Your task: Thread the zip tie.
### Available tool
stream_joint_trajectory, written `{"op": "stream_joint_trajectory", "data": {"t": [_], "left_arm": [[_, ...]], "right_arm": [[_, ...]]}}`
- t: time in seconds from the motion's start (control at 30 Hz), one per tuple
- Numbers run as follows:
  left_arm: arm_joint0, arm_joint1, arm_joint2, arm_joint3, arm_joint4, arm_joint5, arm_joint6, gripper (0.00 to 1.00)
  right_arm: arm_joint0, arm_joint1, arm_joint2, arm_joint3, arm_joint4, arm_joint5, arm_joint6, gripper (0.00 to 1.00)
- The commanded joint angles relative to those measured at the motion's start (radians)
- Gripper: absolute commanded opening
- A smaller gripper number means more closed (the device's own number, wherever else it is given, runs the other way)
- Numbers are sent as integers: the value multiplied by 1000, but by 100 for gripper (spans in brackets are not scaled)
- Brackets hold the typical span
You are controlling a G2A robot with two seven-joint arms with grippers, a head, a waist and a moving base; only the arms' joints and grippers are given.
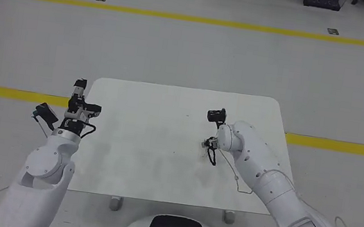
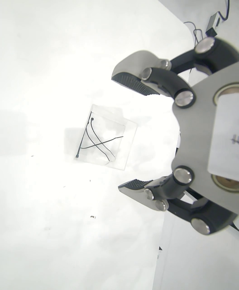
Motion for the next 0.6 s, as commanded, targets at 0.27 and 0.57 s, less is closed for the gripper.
{"op": "stream_joint_trajectory", "data": {"t": [0.27, 0.57], "left_arm": [[0, 0, 0, 0, 0, 0, 0, 100], [0, 0, 0, 0, 0, 0, 0, 100]], "right_arm": [[-28, -60, 64, 4, -113, 0, 59, 100], [-40, -60, 66, 2, -112, 0, 22, 100]]}}
